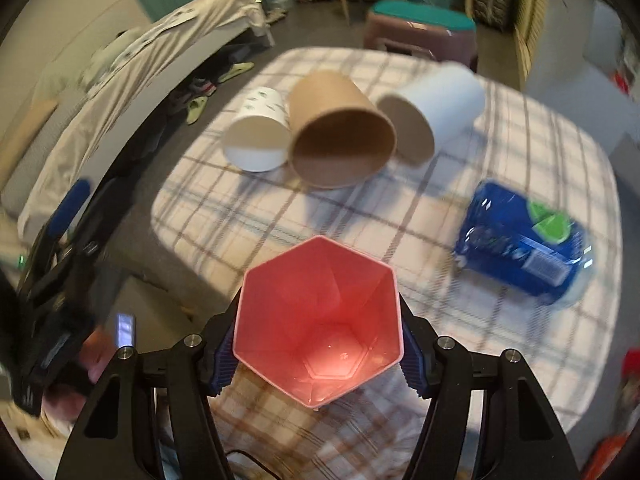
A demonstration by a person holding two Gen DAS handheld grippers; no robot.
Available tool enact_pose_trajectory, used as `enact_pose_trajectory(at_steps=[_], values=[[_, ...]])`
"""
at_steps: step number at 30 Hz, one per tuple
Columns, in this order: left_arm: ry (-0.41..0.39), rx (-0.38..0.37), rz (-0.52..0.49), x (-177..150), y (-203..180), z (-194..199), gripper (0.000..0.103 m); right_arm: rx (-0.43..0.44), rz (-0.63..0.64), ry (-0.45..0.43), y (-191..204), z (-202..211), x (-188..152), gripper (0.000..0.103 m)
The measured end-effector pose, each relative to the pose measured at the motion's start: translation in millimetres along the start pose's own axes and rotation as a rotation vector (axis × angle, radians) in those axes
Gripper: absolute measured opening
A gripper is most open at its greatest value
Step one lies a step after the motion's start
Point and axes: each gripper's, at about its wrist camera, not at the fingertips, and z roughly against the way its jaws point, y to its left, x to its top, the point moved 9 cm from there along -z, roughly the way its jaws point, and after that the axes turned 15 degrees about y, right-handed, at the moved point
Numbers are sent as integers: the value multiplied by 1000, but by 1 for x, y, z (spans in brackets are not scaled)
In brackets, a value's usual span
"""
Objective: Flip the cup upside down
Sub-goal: 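Lift the pink cup with the right gripper and rotate it upright, then lower the pink cup onto the table and open the right gripper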
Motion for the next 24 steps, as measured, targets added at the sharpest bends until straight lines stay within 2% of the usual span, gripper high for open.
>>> enact_pose_trajectory(at_steps=[8,15,19,24], values=[[51,24,19,-10,25,-21,103,29,-142,-105,-23,-8,22,62],[75,33,-6,-16,17,-32,103,-105,-173,-213,-29,-13,28,62],[82,39,-27,-19,5,-35,103,-137,-156,-267,-27,-15,29,62],[88,51,-44,-24,-8,-37,103,-149,-192,-258,-35,-29,29,62]])
